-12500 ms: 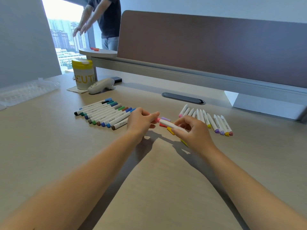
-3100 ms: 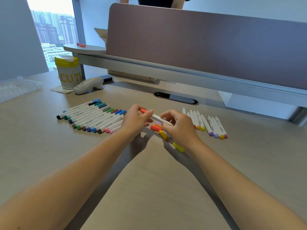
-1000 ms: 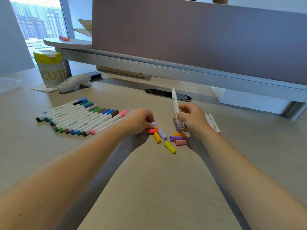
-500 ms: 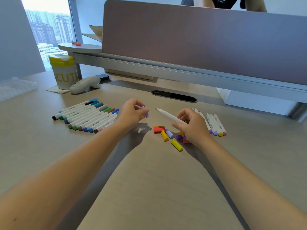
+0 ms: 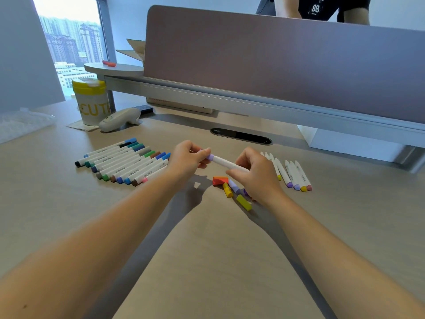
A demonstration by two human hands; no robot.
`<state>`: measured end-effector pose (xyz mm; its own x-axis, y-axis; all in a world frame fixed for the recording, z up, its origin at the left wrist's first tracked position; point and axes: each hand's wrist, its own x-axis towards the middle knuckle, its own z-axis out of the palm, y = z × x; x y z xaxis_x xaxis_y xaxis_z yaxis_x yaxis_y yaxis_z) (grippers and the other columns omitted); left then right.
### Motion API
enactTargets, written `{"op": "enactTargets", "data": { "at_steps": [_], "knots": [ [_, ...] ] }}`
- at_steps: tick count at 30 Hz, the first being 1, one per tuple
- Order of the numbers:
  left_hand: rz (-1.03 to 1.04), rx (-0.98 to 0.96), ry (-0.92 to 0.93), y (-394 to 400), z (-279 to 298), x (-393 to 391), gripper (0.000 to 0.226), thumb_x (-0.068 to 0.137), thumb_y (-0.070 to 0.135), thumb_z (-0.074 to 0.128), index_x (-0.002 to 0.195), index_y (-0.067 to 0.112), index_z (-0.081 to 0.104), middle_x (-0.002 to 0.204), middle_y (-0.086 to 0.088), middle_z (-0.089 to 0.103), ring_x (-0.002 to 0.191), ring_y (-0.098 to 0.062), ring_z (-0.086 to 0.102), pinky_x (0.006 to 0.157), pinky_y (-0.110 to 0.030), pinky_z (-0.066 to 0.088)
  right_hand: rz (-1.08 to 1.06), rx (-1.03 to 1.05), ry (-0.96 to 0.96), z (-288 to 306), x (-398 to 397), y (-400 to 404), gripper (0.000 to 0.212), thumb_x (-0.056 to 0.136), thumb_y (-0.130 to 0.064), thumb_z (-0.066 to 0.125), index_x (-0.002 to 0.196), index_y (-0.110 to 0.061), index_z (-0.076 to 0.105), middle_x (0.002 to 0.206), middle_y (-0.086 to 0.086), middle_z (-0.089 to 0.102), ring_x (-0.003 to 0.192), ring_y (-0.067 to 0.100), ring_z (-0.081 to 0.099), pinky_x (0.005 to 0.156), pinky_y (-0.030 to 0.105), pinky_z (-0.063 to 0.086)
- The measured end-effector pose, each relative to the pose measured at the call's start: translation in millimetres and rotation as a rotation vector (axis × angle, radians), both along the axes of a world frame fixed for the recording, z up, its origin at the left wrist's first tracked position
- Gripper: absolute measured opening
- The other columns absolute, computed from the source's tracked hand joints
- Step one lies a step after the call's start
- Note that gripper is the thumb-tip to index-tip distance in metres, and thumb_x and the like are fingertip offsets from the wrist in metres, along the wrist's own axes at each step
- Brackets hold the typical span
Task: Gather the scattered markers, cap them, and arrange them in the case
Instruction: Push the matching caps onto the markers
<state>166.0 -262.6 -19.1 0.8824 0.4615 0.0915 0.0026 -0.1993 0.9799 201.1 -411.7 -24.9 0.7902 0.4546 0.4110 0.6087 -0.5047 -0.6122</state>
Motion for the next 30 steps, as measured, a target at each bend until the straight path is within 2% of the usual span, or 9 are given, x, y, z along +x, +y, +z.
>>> {"op": "enactTargets", "data": {
  "at_steps": [7, 9, 12, 18, 20, 22, 24, 27, 30],
  "knots": [
    [0.013, 0.056, -0.004, -8, 4, 4, 0.013, 0.091, 0.016, 0.052, 0.081, 0.018, 0.044, 0.078, -0.002, 0.057, 0.071, -0.009, 0.058, 0.075, -0.023, 0.05, -0.037, 0.1, 0.078, 3, -5, 6, 0.033, 0.085, -0.02, 0.062, 0.065, -0.025, 0.036, 0.065, -0.005, 0.041, 0.059, 0.004, 0.043, 0.054, 0.014, 0.035],
    [0.004, 0.028, -0.015, -12, 6, 4, 0.008, 0.092, 0.017, 0.05, 0.097, 0.012, 0.046, 0.086, -0.005, 0.057, 0.069, -0.008, 0.058, 0.068, -0.02, 0.05, -0.037, 0.107, 0.082, 3, -5, 9, 0.03, 0.086, -0.02, 0.061, 0.068, -0.024, 0.038, 0.066, -0.006, 0.041, 0.059, 0.004, 0.044, 0.053, 0.012, 0.034],
    [-0.018, -0.007, -0.012, -17, 9, 7, 0.037, 0.092, 0.02, 0.051, 0.124, 0.009, 0.038, 0.097, -0.01, 0.058, 0.067, -0.008, 0.058, 0.062, -0.019, 0.05, -0.011, 0.144, 0.093, 5, -6, 14, 0.015, 0.089, -0.02, 0.057, 0.083, -0.016, 0.043, 0.068, -0.008, 0.041, 0.06, 0.005, 0.044, 0.052, 0.01, 0.033],
    [0.0, -0.033, 0.037, -10, 7, 15, 0.046, 0.093, 0.011, 0.048, 0.136, 0.014, 0.034, 0.102, -0.01, 0.054, 0.081, -0.014, 0.056, 0.07, -0.021, 0.048, 0.046, 0.099, 0.136, 3, -3, 8, 0.015, 0.094, -0.024, 0.047, 0.087, -0.012, 0.053, 0.071, -0.006, 0.049, 0.068, 0.008, 0.046, 0.057, 0.013, 0.037],
    [-0.009, 0.053, 0.04, -5, 4, 17, 0.043, 0.096, 0.015, 0.043, 0.139, 0.015, 0.035, 0.093, -0.004, 0.054, 0.076, -0.009, 0.051, 0.065, -0.018, 0.044, -0.035, 0.082, 0.149, -1, 8, -1, 0.02, 0.095, -0.022, 0.045, 0.099, -0.008, 0.059, 0.087, 0.0, 0.058, 0.081, 0.012, 0.05, 0.068, 0.018, 0.044],
    [-0.022, 0.196, 0.059, 1, 0, 19, 0.043, 0.098, 0.026, 0.039, 0.14, 0.017, 0.036, 0.083, 0.002, 0.053, 0.073, -0.007, 0.049, 0.062, -0.015, 0.041, -0.148, 0.024, 0.149, -5, 22, -10, 0.028, 0.095, -0.021, 0.045, 0.115, -0.008, 0.058, 0.113, 0.007, 0.061, 0.097, 0.017, 0.055, 0.088, 0.033, 0.049],
    [-0.038, 0.317, 0.08, 5, -5, 21, 0.044, 0.098, 0.028, 0.038, 0.14, 0.017, 0.036, 0.091, -0.001, 0.058, 0.08, -0.009, 0.053, 0.067, -0.017, 0.042, -0.26, -0.135, 0.119, -10, 36, -16, 0.033, 0.094, -0.022, 0.045, 0.124, -0.012, 0.055, 0.128, 0.008, 0.055, 0.115, 0.024, 0.05, 0.1, 0.041, 0.04],
    [-0.057, 0.549, 0.166, 10, -10, 24, 0.044, 0.098, 0.022, 0.038, 0.142, 0.019, 0.033, 0.115, -0.007, 0.06, 0.099, -0.016, 0.058, 0.081, -0.024, 0.045, -0.363, -0.369, 0.086, -15, 51, -18, 0.034, 0.094, -0.029, 0.044, 0.125, -0.017, 0.054, 0.129, 0.008, 0.055, 0.121, 0.027, 0.042, 0.096, 0.035, 0.031],
    [-0.071, 0.857, 0.284, 17, -14, 27, 0.044, 0.098, 0.018, 0.04, 0.141, 0.019, 0.032, 0.123, -0.008, 0.058, 0.106, -0.02, 0.059, 0.093, -0.033, 0.049, -0.399, -0.492, 0.059, -16, 59, -14, 0.032, 0.093, -0.031, 0.048, 0.12, -0.017, 0.057, 0.121, 0.009, 0.059, 0.118, 0.027, 0.043, 0.092, 0.035, 0.031]
  ]
}}
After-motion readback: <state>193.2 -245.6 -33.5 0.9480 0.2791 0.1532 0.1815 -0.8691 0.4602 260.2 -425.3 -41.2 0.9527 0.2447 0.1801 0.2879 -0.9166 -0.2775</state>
